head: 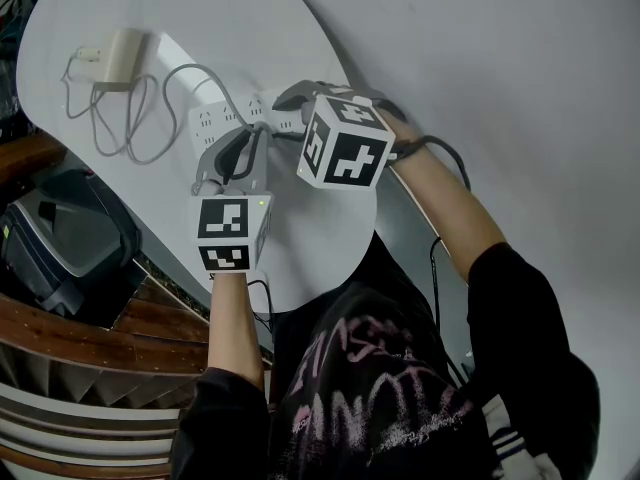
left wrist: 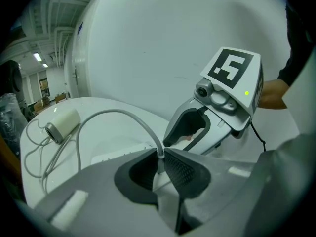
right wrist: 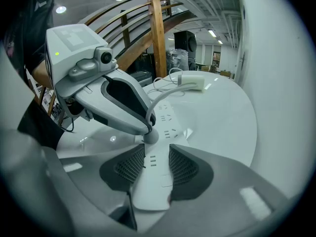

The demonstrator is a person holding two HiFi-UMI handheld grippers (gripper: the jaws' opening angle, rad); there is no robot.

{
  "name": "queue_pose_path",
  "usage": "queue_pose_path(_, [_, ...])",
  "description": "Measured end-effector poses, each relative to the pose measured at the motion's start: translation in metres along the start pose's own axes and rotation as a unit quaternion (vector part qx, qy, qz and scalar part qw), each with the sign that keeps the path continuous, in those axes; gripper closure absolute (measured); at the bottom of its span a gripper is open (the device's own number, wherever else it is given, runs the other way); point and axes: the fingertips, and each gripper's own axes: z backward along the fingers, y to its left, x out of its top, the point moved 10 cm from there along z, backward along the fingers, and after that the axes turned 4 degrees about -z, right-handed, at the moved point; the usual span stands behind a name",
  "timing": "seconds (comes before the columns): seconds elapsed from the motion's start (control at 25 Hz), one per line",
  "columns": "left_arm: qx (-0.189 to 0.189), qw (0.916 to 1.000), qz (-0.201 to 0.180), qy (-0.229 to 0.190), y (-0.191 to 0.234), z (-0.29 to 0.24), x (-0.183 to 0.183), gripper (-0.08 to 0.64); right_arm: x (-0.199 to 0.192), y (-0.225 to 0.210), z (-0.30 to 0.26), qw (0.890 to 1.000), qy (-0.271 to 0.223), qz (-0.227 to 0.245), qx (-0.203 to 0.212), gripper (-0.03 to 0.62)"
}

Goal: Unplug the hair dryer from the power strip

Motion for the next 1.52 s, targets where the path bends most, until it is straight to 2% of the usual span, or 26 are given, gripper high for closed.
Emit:
queue_pose_path(0.12, [0.003, 1.0000, 0.007, 0.002, 0.0005, -0.0009, 0.0008, 0.505, -0.0004, 0.0001, -0.0005, 1.000, 0.000, 0.000, -0.001, 0.425])
queue_pose_path(0.24, [0.006, 0.9997, -0.021, 0.011, -0.0036, -0.0005, 0.0008, 0.505, -0.0010, -0.0008, -0.0012, 1.000, 0.001, 0.002, 0.000, 0.425])
queue_pose_path(0.44, [0.000, 1.0000, 0.001, 0.008, 0.0005, -0.0008, 0.0018, 0.505, -0.0006, 0.0006, -0.0008, 1.000, 0.000, 0.001, -0.002, 0.425])
queue_pose_path(0.64, [0.007, 0.9998, -0.016, 0.013, -0.0042, 0.0017, 0.0015, 0.505, -0.0005, 0.0002, -0.0006, 1.000, 0.001, 0.003, 0.000, 0.425])
queue_pose_path(0.84, [0.003, 0.9999, 0.001, 0.009, -0.0007, -0.0004, 0.0027, 0.505, -0.0010, 0.0005, -0.0007, 1.000, -0.001, 0.001, 0.000, 0.425])
queue_pose_path(1.0, [0.008, 0.9998, -0.010, 0.014, -0.0031, 0.0017, 0.0015, 0.505, -0.0006, 0.0003, -0.0014, 1.000, 0.000, 0.002, 0.000, 0.425])
queue_pose_path(1.2, [0.003, 0.9999, -0.001, 0.011, 0.0005, -0.0001, 0.0026, 0.505, -0.0008, 0.0009, -0.0015, 1.000, -0.002, 0.000, -0.002, 0.425])
queue_pose_path(1.4, [0.008, 0.9996, -0.020, 0.019, -0.0047, 0.0030, 0.0026, 0.505, -0.0003, 0.0003, -0.0012, 1.000, 0.000, 0.005, 0.001, 0.423])
queue_pose_path(1.52, [0.007, 0.9998, -0.010, 0.017, -0.0027, 0.0021, 0.0013, 0.505, -0.0006, 0.0009, -0.0027, 1.000, 0.000, 0.005, 0.002, 0.423])
